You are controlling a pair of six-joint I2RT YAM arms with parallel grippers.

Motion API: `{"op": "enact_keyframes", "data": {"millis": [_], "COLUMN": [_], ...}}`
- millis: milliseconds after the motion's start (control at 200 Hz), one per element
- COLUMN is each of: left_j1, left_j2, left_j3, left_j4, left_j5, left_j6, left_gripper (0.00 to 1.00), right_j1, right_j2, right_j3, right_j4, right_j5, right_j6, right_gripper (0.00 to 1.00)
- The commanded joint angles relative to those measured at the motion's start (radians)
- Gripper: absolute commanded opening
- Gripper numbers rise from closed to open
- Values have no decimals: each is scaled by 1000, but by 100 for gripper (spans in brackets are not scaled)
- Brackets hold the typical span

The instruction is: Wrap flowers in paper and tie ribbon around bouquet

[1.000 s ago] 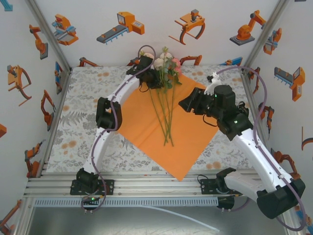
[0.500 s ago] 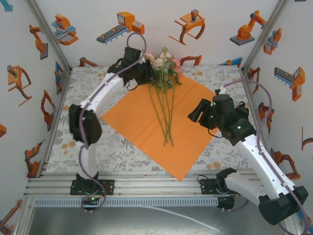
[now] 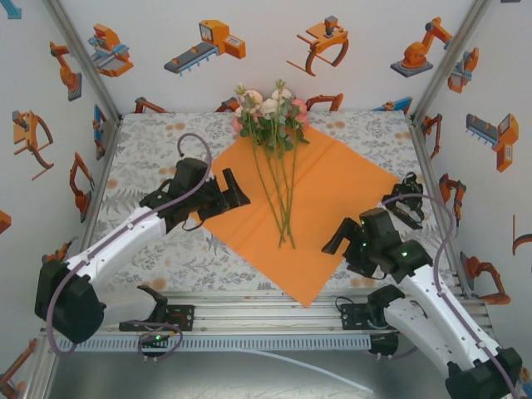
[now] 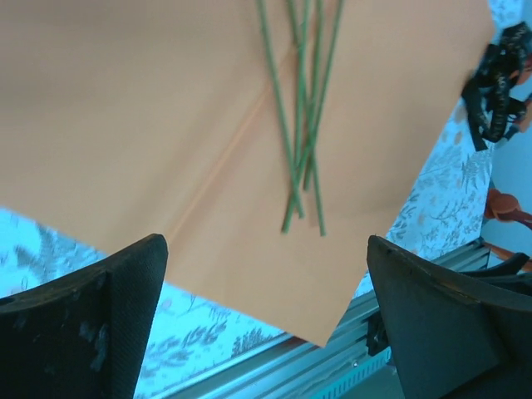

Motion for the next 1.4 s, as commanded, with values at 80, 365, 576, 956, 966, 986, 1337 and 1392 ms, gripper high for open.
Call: {"op": "enact_keyframes", "data": {"millis": [80, 365, 576, 956, 966, 986, 1337, 1392], "left_j1": [-2, -1, -1, -2, -1, -1, -43, -58], "left_j2": [-77, -97, -135, -154, -156, -160, -203, -210], "left_j3": [-45, -23, -54, -88, -91, -94, -149, -162], "left_j4": [-49, -98, -108, -42, -39, -34, 5, 12], "left_j5": [-10, 15, 39, 122, 125, 129, 274, 292], "left_j6": [-54, 58, 101, 200, 204, 219, 501, 537], "left_gripper": [99, 99, 99, 99, 99, 100, 97, 97], "right_j1": [5, 7, 17, 70, 70, 72, 92, 94], "right_j2": [2, -66, -33, 125, 122, 117, 122, 136], "right_j3": [-117, -245, -305, -231, -227, -219, -153, -128], "right_j4": [89, 135, 231, 389, 385, 376, 405, 398], "right_j5": [-11, -8, 1, 31, 31, 30, -17, -25], "right_j6": [105, 196, 236, 252, 253, 259, 344, 343], "right_gripper": [88, 85, 84, 68, 67, 65, 11, 6]}}
